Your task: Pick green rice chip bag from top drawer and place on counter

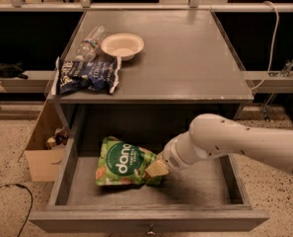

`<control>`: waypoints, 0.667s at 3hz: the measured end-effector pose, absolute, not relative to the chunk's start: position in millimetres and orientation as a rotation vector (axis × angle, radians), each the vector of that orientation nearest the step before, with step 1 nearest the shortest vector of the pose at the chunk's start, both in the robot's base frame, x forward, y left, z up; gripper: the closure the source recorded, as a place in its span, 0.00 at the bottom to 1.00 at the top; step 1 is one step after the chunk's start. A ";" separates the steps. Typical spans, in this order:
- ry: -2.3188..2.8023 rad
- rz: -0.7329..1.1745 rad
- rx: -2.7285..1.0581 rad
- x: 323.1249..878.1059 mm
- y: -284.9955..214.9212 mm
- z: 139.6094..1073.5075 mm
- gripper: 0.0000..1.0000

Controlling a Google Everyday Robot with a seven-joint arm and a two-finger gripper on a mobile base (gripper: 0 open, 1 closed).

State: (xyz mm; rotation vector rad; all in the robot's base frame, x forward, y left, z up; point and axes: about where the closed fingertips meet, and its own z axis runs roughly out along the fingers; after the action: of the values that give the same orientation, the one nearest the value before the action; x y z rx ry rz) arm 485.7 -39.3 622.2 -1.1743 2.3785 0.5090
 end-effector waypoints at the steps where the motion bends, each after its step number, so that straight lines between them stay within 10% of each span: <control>1: 2.373 0.402 -1.282 492.0 -75.1 654.6 1.00; 2: 2.361 0.326 -1.338 490.4 -120.6 690.1 1.00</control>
Offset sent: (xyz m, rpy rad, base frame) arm 0.0028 -0.1433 0.1096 -0.2131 -0.0885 0.1093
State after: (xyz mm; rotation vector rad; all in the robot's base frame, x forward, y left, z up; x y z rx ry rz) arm 490.4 -120.6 690.1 -1.3381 2.3606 0.3260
